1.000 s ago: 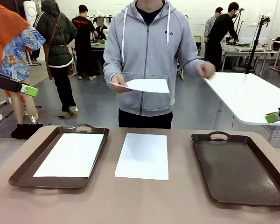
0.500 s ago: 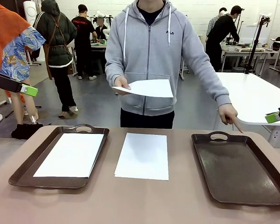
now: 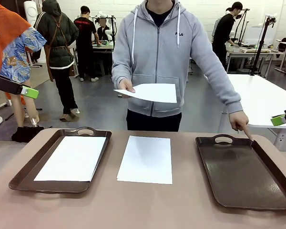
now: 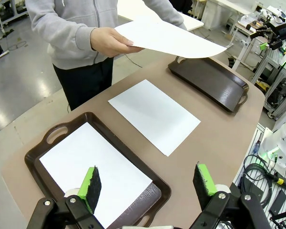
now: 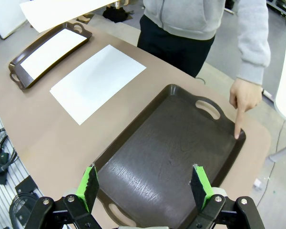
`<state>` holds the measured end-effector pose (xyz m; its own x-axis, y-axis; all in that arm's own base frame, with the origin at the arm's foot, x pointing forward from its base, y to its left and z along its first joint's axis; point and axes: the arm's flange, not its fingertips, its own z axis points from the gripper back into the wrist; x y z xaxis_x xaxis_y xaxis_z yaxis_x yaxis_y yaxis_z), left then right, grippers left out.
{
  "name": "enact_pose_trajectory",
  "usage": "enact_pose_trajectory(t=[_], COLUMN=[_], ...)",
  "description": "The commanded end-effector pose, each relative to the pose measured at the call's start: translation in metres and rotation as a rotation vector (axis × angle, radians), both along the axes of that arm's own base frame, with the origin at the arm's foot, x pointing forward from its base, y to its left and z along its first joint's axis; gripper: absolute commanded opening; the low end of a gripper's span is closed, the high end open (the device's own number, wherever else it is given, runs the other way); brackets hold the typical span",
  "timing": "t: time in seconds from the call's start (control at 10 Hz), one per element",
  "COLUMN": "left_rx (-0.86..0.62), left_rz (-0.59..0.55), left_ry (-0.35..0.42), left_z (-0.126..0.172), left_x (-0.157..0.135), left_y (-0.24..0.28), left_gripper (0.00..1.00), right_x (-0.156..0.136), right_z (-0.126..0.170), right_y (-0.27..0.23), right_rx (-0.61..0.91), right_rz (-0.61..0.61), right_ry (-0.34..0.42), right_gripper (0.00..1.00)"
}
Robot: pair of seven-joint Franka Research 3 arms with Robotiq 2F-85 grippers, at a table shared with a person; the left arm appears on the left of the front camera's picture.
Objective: Sort the A4 documents.
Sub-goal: Receive the A4 Paper.
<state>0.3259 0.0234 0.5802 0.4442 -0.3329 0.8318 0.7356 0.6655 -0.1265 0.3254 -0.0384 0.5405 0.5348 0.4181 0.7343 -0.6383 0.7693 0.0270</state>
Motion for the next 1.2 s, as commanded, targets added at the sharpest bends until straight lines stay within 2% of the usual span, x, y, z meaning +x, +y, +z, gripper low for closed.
enact_pose_trajectory(t=[0.0,1.1], left_rx=[0.001,0.001], left_rz=[-0.008,-0.008], left_ry=[0.000,0.000], left_z=[-0.0007,-0.0007], left_x=[0.0007,0.0007], left_y=[-0.0010,-0.0010], left_gripper=[1.00,1.00], right_x=[0.0008,0.0008], right_z=[-0.0011,-0.0011], right_y=[0.0004,0.0004], right_rx=[0.008,0.008], right_rz=[0.006,0.006], right_ry=[0.002,0.002], right_gripper=[1.00,1.00])
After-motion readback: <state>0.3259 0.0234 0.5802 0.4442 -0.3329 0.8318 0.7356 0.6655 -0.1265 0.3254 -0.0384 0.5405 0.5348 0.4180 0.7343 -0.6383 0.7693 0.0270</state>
